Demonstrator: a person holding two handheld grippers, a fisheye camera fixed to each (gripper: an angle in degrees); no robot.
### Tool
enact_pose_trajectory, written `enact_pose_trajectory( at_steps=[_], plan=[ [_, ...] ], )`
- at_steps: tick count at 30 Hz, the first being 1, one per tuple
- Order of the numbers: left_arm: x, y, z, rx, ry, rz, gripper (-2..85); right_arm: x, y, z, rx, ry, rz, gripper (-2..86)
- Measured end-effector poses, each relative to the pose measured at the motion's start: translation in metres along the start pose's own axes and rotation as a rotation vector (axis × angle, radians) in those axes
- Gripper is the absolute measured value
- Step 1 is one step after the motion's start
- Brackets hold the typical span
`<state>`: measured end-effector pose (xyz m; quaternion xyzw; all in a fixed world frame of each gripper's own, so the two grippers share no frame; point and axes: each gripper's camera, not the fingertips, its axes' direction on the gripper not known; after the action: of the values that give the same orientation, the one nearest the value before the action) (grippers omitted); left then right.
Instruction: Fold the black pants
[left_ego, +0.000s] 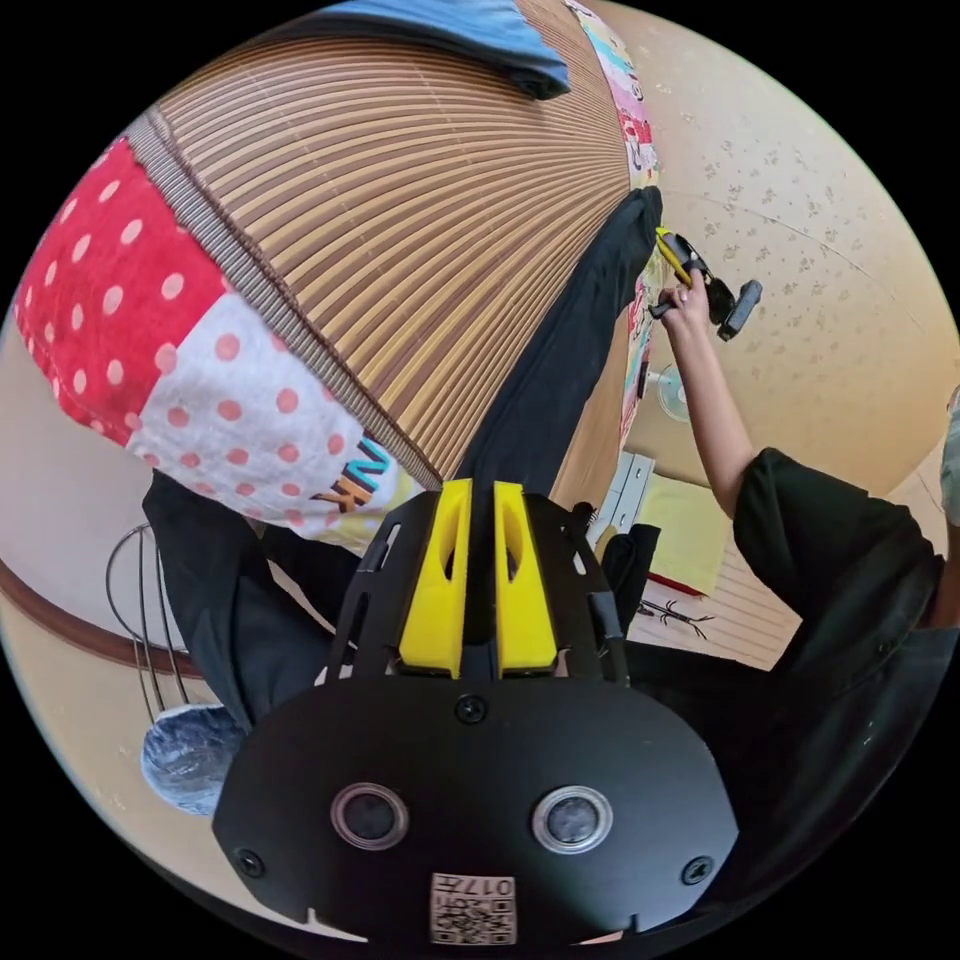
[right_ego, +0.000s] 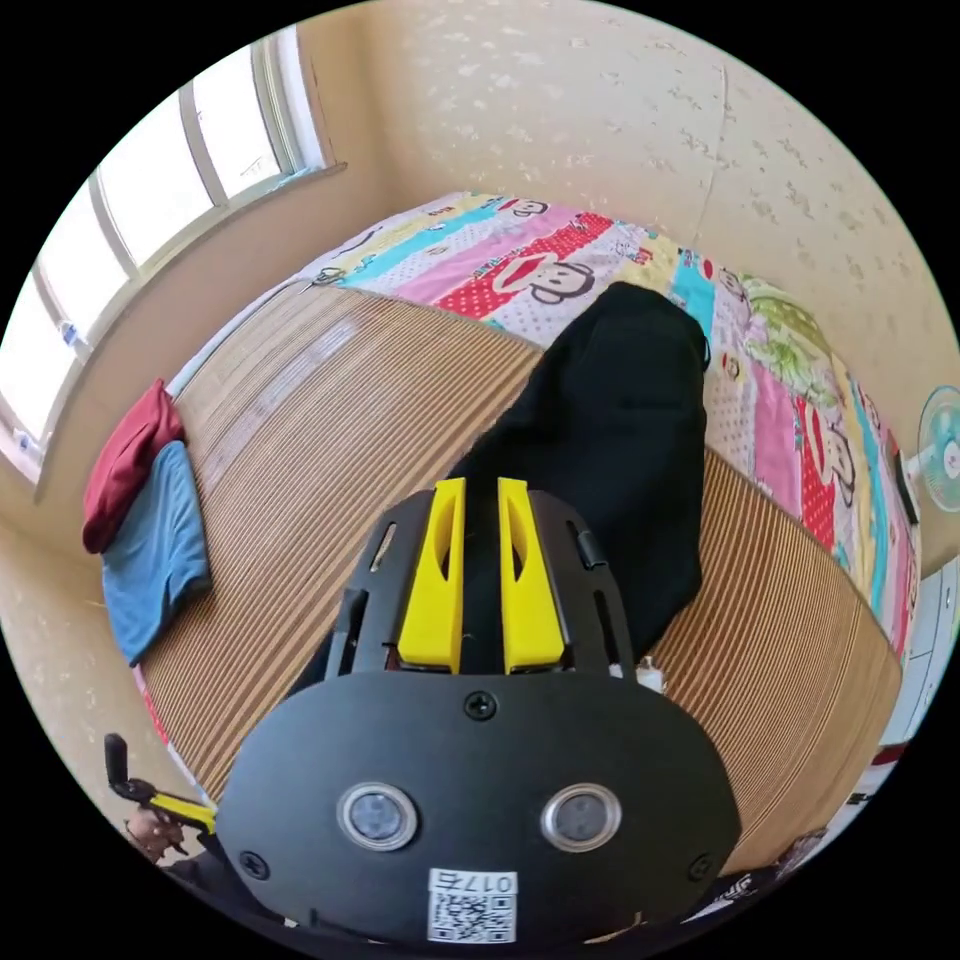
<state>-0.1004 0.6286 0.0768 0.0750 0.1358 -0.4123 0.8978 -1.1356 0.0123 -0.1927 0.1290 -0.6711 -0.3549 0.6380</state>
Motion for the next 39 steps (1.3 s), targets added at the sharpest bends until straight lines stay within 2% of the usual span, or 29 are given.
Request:
enact_pose_trajectory(
  at_steps=[5, 11, 16, 20, 22, 24, 26, 31, 36, 39],
  plan=[
    [0.011, -0.010, 0.002, -0.126, -0.054, 0.063, 4.5, 0.022, 0.168, -0.017, -0.252, -0.235, 0.131, 8.5],
    [0.030, -0.023, 0.012, -0.330, -0.124, 0.158, 4.2, -0.009, 0.313, -0.014, -0.366, -0.508, 0.402, 8.4],
    [0.049, -0.024, 0.020, -0.477, -0.159, 0.218, 3.5, -0.015, 0.371, -0.031, -0.273, -0.535, 0.572, 4.8],
    [0.075, -0.008, 0.022, -0.537, -0.044, 0.308, 2.8, 0.009, 0.395, -0.072, -0.158, -0.587, 0.617, 3.0],
    [0.070, 0.000, 0.026, -0.519, -0.158, 0.266, 2.8, 0.017, 0.409, -0.080, -0.150, -0.534, 0.588, 2.8],
    [0.062, 0.010, 0.039, -0.508, -0.268, 0.263, 3.0, 0.021, 0.427, -0.068, -0.222, -0.478, 0.551, 2.8],
    [0.056, 0.016, 0.051, -0.535, -0.298, 0.231, 3.4, 0.025, 0.453, -0.047, -0.314, -0.453, 0.566, 3.0],
    [0.066, 0.028, 0.049, -0.514, -0.338, 0.199, 6.0, 0.043, 0.508, -0.064, -0.282, -0.479, 0.601, 4.2],
    [0.094, 0.012, 0.020, -0.206, -0.160, 0.315, 9.3, 0.114, 0.561, -0.070, -0.158, -0.644, 0.751, 7.5],
    [0.094, -0.033, 0.044, -0.135, -0.061, 0.288, 12.8, 0.178, 0.579, -0.048, -0.105, -0.770, 0.852, 9.3]
  ],
)
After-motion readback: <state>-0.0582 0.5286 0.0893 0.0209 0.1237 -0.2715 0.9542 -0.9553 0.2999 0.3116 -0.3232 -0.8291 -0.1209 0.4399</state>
